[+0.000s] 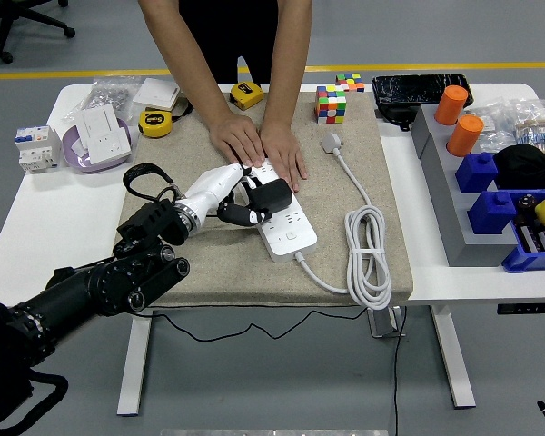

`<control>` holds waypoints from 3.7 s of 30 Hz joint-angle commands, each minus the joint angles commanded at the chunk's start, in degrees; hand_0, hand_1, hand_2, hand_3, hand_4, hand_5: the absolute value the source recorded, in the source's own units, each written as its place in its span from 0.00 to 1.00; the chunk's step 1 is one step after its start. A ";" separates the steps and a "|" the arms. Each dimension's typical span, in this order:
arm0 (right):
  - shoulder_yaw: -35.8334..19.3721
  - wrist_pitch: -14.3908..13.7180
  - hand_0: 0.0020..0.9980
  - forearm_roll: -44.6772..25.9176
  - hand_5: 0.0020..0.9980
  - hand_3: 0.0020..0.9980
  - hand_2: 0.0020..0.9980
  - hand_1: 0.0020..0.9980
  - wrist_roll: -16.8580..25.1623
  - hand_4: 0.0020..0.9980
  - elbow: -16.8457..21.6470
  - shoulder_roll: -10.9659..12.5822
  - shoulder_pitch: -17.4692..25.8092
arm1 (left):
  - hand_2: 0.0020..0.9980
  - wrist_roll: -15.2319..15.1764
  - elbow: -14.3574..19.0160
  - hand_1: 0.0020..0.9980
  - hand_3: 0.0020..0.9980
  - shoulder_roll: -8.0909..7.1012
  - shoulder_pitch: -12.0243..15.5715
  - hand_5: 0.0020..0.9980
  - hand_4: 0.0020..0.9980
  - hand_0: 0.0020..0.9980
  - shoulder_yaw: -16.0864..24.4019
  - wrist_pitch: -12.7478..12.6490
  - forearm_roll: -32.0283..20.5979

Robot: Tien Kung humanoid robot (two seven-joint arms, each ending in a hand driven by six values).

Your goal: Pick up the plug,place it near the board,insert it into the board,press the button

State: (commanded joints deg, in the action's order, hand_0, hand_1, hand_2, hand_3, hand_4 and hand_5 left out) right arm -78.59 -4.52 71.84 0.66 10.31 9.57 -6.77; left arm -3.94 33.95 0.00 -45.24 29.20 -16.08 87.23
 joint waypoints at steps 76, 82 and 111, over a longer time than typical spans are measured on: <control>-1.09 -0.03 0.75 0.83 0.98 0.77 0.72 0.74 0.25 1.00 0.00 -0.40 0.06 | 0.12 -4.34 4.93 0.05 0.23 0.00 5.16 0.36 0.63 0.20 4.29 3.17 -29.10; -1.29 -0.05 0.75 0.99 0.98 0.77 0.72 0.74 0.25 1.00 0.00 -0.39 0.00 | 0.12 -4.41 5.29 0.05 0.23 0.00 5.19 0.35 0.63 0.20 5.09 4.58 -33.05; -1.55 -0.14 0.75 1.02 0.98 0.77 0.72 0.74 0.35 1.00 0.00 -0.41 -0.25 | 0.12 -4.33 6.39 0.05 0.24 0.00 5.23 0.33 0.65 0.19 8.02 7.27 -41.54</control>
State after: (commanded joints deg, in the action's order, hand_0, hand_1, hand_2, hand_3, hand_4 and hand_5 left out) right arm -80.14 -4.66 72.86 1.01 10.31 9.16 -7.01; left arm -8.27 40.35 0.00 -40.01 37.22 -8.81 45.69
